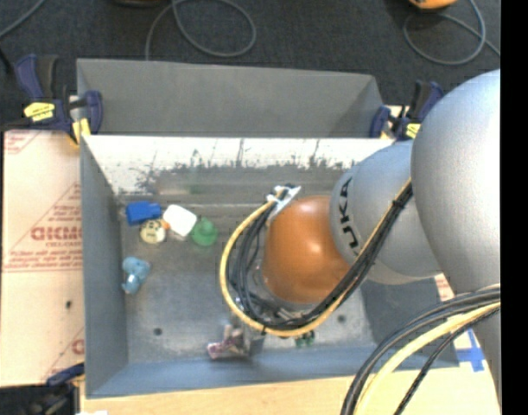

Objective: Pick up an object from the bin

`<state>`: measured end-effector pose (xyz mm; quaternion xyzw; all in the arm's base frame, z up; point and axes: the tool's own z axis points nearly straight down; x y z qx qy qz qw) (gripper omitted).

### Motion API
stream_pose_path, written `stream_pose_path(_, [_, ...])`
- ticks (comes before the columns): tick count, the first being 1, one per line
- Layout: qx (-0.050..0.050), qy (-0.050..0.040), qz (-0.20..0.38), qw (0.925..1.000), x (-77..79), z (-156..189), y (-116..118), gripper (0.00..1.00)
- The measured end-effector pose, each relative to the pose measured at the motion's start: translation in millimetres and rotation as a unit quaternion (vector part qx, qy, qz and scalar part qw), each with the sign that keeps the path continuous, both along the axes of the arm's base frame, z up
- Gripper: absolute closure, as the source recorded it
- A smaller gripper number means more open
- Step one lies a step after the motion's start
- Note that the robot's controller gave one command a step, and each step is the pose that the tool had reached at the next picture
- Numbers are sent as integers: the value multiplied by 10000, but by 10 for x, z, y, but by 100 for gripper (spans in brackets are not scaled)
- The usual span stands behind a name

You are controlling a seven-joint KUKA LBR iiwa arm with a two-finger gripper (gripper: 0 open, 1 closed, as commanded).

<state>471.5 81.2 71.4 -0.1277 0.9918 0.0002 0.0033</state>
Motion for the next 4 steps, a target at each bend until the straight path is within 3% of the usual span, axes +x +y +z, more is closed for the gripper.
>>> stream_pose_path(4, [3, -5, -177, 9998, 43, 146, -88, 100])
